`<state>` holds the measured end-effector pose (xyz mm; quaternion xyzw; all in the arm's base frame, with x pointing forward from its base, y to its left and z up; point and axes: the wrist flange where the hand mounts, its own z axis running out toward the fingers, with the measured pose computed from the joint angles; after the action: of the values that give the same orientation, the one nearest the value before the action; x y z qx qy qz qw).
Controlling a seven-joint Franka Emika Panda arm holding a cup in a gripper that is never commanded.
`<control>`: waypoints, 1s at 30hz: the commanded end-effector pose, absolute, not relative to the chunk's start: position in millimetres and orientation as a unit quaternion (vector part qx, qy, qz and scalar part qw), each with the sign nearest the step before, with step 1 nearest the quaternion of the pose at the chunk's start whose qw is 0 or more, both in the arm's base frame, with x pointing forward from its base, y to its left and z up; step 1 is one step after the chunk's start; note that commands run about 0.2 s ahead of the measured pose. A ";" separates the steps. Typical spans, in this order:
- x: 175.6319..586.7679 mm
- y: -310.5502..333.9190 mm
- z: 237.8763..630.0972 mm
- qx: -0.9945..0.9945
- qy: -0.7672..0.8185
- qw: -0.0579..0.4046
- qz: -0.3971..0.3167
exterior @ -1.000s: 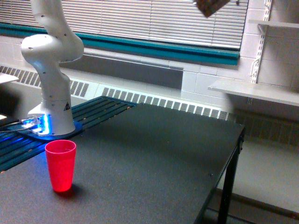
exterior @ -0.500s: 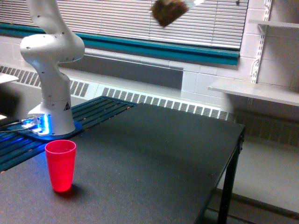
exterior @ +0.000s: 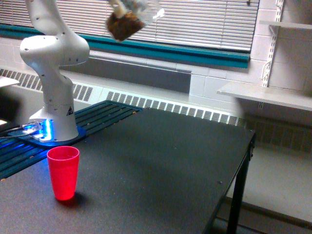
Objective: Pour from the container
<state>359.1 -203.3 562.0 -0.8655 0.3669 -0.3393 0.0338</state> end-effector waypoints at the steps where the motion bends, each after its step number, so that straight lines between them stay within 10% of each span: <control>1: 323.6 -219.7 549.7 -0.869 0.370 0.011 -0.328; 30: 219.2 -251.2 488.5 -0.859 0.436 -0.047 -0.266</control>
<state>231.6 -244.4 491.0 -0.8595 0.4305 -0.2734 -0.0364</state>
